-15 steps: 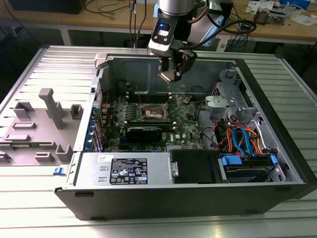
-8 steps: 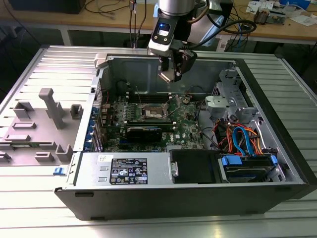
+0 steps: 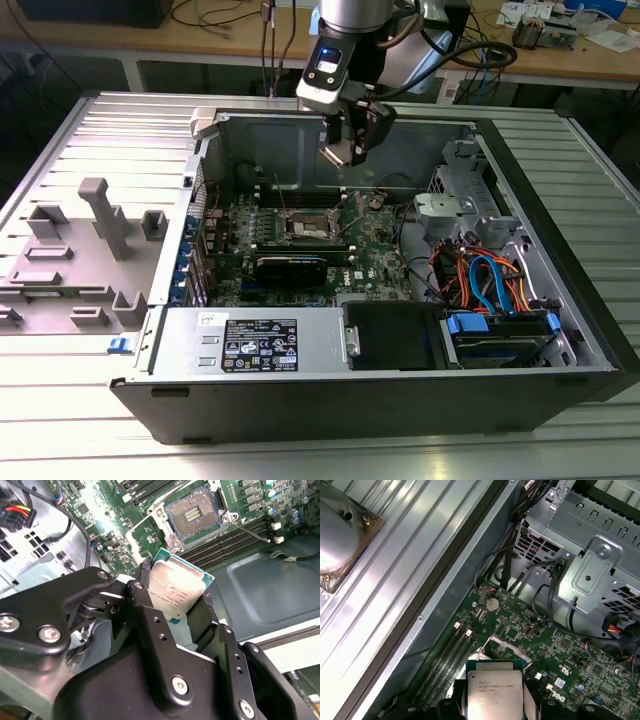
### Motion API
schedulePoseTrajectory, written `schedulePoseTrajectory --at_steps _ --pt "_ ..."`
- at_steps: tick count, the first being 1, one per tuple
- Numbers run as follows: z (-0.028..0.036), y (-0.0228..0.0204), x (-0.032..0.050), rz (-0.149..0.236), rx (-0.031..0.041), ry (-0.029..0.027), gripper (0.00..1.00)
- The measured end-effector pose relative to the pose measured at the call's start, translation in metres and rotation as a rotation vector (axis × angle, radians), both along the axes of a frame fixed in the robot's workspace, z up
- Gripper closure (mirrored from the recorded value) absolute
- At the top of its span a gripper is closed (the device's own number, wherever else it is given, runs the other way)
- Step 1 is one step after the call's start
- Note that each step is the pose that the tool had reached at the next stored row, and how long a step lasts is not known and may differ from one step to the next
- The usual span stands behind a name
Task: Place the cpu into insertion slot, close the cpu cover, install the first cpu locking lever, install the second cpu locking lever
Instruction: 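Place the cpu into insertion slot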
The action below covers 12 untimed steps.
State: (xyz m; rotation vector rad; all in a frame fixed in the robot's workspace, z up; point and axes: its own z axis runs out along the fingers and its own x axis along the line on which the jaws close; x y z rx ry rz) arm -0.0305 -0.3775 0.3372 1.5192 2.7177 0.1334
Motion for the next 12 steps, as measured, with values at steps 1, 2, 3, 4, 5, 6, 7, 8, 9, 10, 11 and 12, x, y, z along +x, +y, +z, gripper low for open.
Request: schedulePoseTrajectory --at_steps 1,2,3,4,5,6,7,8,9,10,11,12 --pt "-0.0007 0.0000 -0.0001 -0.018 0.0000 0.0002 0.46" --pt "-0.0007 0.0000 -0.0001 -0.023 -0.0002 0.0003 0.46" --pt "-0.0008 0.0000 -0.0001 -0.023 -0.0001 0.0001 0.46" --pt "-0.0008 0.0000 -0.0001 -0.024 0.0000 0.0002 0.46" --pt "-0.0009 0.0000 0.0000 -0.025 -0.0001 0.0002 0.46" --pt "-0.0013 0.0001 0.0000 -0.036 0.0002 0.0000 0.46" --pt "-0.0018 0.0000 -0.0001 -0.057 -0.0001 0.0001 0.46" --pt "-0.0029 0.0000 0.0000 -0.092 -0.0001 0.0006 0.46" --pt "-0.0043 0.0000 0.0000 -0.134 -0.0002 0.0033 0.46" --pt "-0.0055 0.0000 -0.0001 -0.159 -0.0004 0.0064 0.46" --pt "-0.0060 0.0000 -0.0001 -0.166 -0.0004 0.0081 0.46" --pt "-0.0064 0.0000 -0.0003 -0.170 -0.0009 0.0105 0.46"
